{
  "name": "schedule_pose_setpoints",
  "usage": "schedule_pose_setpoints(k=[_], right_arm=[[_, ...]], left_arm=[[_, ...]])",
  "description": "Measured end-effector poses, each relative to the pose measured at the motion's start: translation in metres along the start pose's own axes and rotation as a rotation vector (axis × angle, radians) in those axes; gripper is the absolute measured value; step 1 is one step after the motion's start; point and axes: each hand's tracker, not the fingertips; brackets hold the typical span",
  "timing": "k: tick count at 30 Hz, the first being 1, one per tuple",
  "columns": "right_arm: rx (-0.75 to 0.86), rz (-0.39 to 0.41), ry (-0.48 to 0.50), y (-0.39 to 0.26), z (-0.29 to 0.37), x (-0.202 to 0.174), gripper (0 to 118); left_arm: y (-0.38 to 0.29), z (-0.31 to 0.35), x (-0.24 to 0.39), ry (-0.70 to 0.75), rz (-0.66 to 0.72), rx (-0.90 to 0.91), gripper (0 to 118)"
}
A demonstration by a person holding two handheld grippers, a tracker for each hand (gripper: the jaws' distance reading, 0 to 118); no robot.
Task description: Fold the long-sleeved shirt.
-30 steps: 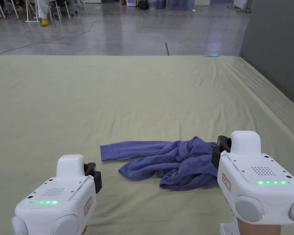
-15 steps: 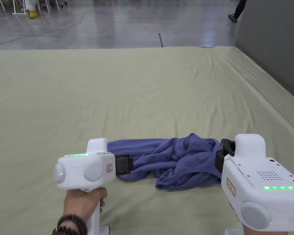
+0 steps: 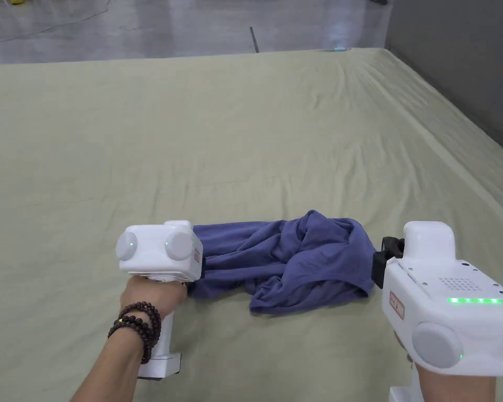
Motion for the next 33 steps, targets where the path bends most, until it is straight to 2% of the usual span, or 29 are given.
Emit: schedule_pose_setpoints(k=[4, 5, 6, 7, 9, 10, 16, 18, 21, 22, 23, 25, 28, 31, 33], right_arm=[[-0.15, -0.031, -0.008, 0.023, -0.031, 0.021, 5], [-0.191, -0.06, 0.015, 0.028, -0.046, 0.03, 18], [-0.245, -0.073, 0.036, 0.032, -0.062, 0.038, 45], [-0.299, -0.079, 0.043, 0.034, -0.078, 0.044, 101], [-0.423, -0.089, 0.086, 0.036, -0.119, 0.058, 116], [-0.477, -0.09, 0.098, 0.034, -0.135, 0.061, 118], [-0.643, -0.093, 0.088, 0.018, -0.205, 0.068, 112], [-0.664, -0.11, 0.107, 0.014, -0.221, 0.066, 104], [-0.678, -0.102, 0.153, 0.009, -0.235, 0.049, 69], [-0.681, -0.087, 0.178, 0.007, -0.237, 0.042, 47], [-0.686, -0.077, 0.182, 0.006, -0.238, 0.036, 37], [-0.674, -0.056, 0.165, 0.011, -0.23, 0.026, 28], [-0.635, -0.088, 0.19, 0.018, -0.212, 0.036, 25], [-0.542, -0.213, 0.249, 0.031, -0.186, 0.057, 25], [-0.467, -0.236, 0.258, 0.044, -0.168, 0.068, 25]], left_arm=[[-0.001, 0.022, -0.01, -0.013, -0.045, 0.036, 0], [-0.001, 0.025, -0.012, -0.021, -0.035, 0.044, 0], [-0.004, 0.041, -0.001, -0.043, -0.035, 0.051, 0], [-0.005, 0.047, 0.001, -0.054, -0.028, 0.056, 0], [-0.008, 0.054, 0.006, -0.048, -0.044, 0.069, 0], [-0.005, 0.046, 0.005, -0.048, -0.047, 0.055, 0], [0.001, 0.041, 0.001, -0.069, -0.034, 0.048, 0], [0.002, 0.04, 0.0, -0.074, -0.042, 0.052, 0], [0.008, 0.039, 0.0, -0.076, -0.049, 0.051, 0], [0.008, 0.039, 0.0, -0.072, -0.05, 0.057, 0], [0.009, 0.039, 0.001, -0.071, -0.05, 0.06, 0], [0.01, 0.04, -0.001, -0.076, -0.043, 0.068, 0], [0.007, 0.051, -0.006, -0.079, -0.032, 0.128, 0], [0.008, 0.076, -0.019, -0.086, 0.013, 0.222, 0], [0.015, 0.097, -0.033, -0.111, 0.068, 0.289, 0]])
